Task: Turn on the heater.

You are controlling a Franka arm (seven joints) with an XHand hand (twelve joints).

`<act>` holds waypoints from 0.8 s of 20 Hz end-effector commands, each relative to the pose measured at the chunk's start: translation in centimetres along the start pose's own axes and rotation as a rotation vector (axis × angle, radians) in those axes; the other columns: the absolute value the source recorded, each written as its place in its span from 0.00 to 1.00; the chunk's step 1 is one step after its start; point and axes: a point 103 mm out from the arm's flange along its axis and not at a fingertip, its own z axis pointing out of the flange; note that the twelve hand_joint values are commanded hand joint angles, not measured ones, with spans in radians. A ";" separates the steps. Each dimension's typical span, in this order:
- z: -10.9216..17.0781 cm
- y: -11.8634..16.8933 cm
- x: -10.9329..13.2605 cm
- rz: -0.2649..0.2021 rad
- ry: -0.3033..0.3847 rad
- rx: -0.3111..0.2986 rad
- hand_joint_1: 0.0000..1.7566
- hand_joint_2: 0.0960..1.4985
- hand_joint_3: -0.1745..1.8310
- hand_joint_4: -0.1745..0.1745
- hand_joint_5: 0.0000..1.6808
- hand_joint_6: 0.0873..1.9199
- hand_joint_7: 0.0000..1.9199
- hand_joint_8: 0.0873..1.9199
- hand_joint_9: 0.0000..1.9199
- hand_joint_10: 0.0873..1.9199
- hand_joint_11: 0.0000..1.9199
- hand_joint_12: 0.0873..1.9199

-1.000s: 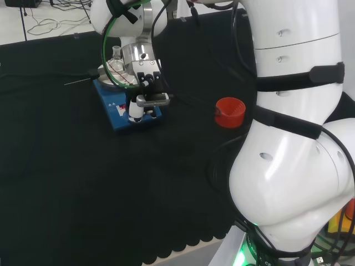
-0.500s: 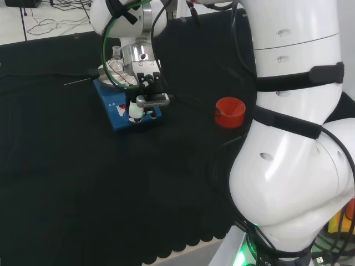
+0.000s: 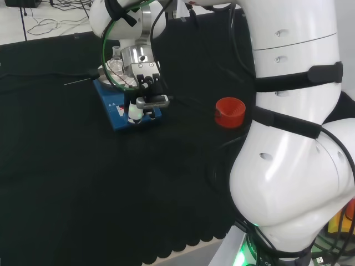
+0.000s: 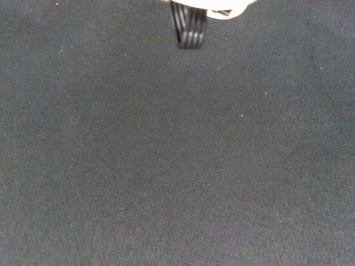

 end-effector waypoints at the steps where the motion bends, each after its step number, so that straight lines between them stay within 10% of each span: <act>1: 0.1 -0.1 0.0 0.003 0.000 0.000 0.80 0.45 0.57 0.24 0.14 0.24 0.77 0.84 0.81 0.75 0.56 0.65; 16: -2.0 -2.8 -0.2 0.005 0.016 -0.064 0.80 0.45 0.58 0.24 0.15 0.25 0.77 0.84 0.81 0.75 0.56 0.65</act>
